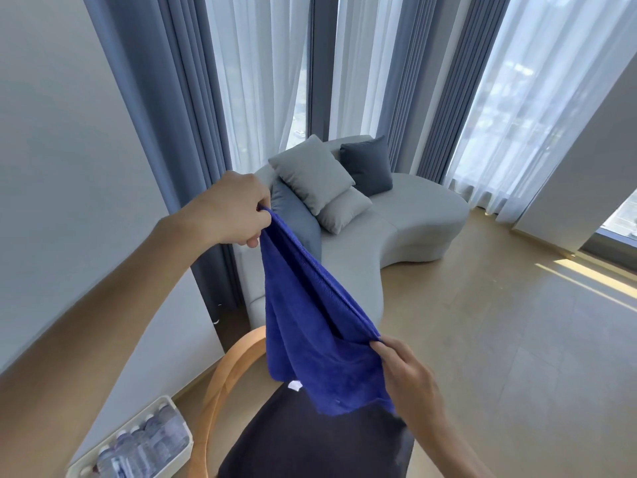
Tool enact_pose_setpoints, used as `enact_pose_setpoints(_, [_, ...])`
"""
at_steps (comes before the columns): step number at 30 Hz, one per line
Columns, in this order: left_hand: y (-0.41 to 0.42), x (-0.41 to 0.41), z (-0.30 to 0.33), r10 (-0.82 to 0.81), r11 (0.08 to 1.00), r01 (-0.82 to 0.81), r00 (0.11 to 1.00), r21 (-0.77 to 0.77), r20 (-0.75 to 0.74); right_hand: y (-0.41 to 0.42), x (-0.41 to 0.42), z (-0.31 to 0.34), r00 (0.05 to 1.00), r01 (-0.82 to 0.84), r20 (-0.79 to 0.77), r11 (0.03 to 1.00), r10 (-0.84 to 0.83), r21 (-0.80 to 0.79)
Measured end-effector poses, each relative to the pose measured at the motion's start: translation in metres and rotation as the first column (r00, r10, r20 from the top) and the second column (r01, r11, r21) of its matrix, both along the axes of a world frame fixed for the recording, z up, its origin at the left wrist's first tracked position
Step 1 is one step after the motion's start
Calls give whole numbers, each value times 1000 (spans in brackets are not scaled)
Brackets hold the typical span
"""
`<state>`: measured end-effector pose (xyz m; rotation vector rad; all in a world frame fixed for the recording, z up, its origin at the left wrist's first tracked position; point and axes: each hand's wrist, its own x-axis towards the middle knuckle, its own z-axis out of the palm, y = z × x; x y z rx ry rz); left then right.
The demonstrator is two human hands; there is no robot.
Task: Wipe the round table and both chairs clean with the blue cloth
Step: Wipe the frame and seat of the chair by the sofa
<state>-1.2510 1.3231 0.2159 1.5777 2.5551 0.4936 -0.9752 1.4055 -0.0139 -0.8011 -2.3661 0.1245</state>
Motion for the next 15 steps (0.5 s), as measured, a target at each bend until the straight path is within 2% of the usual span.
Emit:
enact_pose_setpoints(2, [0, -6, -3, 3, 999, -3, 1000, -33, -3, 3, 12, 9, 997, 0, 71, 984, 13, -176])
enact_pose_setpoints(3, [0, -9, -4, 7, 999, -7, 1000, -47, -5, 4, 17, 16, 991, 60, 133, 942, -17, -330])
enact_pose_setpoints(4, [-1, -12, -7, 10, 998, -11, 1000, -59, -6, 5, 20, 22, 991, 96, 134, 854, -31, -512])
enact_pose_setpoints(5, [-2, -15, -10, 12, 997, -13, 1000, -72, -12, 8, 24, 26, 989, 118, 144, 822, -44, -557])
enact_pose_setpoints(8, [-6, -23, -25, 5, 991, -14, 998, -136, -63, 20, 32, 44, 969, 82, 243, 885, 36, -458])
enact_pose_setpoints(10, [-9, -29, -36, 20, 988, -23, 999, -154, -26, 27, 37, 59, 951, 30, 298, 932, 85, -361])
enact_pose_setpoints(12, [-13, -34, -48, 43, 993, -32, 994, -112, 102, 35, 38, 70, 936, 18, 335, 937, 106, -348])
enact_pose_setpoints(15, [-13, -38, -65, 83, 996, -87, 941, -5, 329, 43, 42, 89, 901, -15, 412, 960, 134, -280])
